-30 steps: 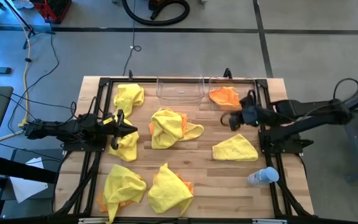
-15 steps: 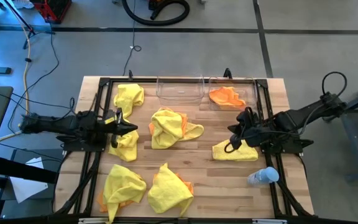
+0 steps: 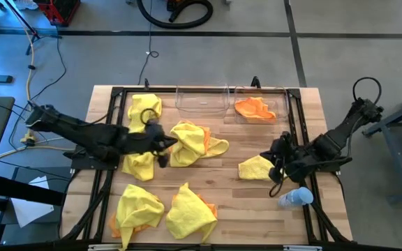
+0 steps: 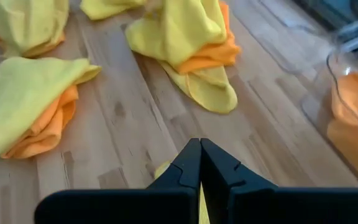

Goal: Sort microfiber towel by color & place in baskets
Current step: Put the yellow microfiber cloth into the left transparent bin

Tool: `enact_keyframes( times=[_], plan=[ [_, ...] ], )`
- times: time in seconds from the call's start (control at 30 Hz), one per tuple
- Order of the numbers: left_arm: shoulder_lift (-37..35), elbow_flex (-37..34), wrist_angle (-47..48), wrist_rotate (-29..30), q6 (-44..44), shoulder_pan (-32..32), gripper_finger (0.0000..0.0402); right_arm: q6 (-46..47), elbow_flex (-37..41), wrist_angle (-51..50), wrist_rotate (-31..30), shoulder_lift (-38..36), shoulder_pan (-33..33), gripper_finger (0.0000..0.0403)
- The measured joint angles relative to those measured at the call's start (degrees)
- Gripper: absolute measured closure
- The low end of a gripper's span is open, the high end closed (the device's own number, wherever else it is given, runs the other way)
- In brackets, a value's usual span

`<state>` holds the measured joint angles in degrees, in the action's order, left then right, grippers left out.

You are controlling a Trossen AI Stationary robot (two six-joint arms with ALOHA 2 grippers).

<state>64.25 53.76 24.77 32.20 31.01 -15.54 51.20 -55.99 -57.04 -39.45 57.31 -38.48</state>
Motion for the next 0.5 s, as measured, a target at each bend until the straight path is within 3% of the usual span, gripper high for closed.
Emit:
enact_keyframes(
  times=[0.17, 0.37, 0.5],
  plan=[
    [7.89, 8.79, 7.39, -0.17, 8.13, 1.12, 0.0401, -3.73, 8.22, 11.74, 2.2, -3.33, -2.19, 0.0403],
    [12.36, 11.81, 7.59, -2.81, 15.68, 3.93, 0.0391, -8.07, 20.9, 30.4, 4.63, -10.57, -2.05, 0.0403],
    [13.77, 11.97, 8.89, -6.08, 21.86, 6.4, 0.0353, -9.04, 25.57, 32.74, 5.59, -15.64, -1.9, 0.0403]
  ],
)
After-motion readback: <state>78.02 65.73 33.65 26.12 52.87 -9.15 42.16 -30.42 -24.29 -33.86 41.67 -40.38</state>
